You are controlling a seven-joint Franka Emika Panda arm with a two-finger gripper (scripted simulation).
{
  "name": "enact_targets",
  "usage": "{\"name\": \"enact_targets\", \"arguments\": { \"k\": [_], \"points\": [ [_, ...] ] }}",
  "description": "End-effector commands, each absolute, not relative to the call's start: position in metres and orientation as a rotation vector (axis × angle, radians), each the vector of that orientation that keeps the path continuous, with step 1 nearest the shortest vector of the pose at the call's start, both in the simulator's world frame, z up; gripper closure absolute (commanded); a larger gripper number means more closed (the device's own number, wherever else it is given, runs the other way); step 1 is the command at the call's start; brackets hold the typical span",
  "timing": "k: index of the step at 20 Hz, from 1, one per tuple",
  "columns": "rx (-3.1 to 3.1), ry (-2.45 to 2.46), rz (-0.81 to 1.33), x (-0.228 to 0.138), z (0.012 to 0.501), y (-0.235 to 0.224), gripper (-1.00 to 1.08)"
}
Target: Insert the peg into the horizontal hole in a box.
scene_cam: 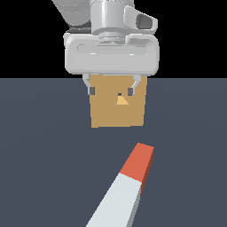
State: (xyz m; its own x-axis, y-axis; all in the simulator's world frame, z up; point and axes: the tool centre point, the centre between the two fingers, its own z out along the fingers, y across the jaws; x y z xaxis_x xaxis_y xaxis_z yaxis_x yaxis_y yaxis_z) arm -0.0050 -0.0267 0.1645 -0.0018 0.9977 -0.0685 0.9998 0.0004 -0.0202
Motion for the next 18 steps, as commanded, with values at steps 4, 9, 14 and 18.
{"name": "enact_targets", "arguments": {
  "k": [4,9,14,18],
  "points": [
    [2.207,2.186,-0.096,-0.004,0.163,-0.03,-0.92],
    [2.279,2.117,-0.084,0.002,0.151,-0.052,-0.92],
    [2.415,1.972,-0.061,0.009,0.128,-0.097,-0.92],
    [2.546,1.815,-0.036,0.01,0.103,-0.142,-0.92]
  ]
}}
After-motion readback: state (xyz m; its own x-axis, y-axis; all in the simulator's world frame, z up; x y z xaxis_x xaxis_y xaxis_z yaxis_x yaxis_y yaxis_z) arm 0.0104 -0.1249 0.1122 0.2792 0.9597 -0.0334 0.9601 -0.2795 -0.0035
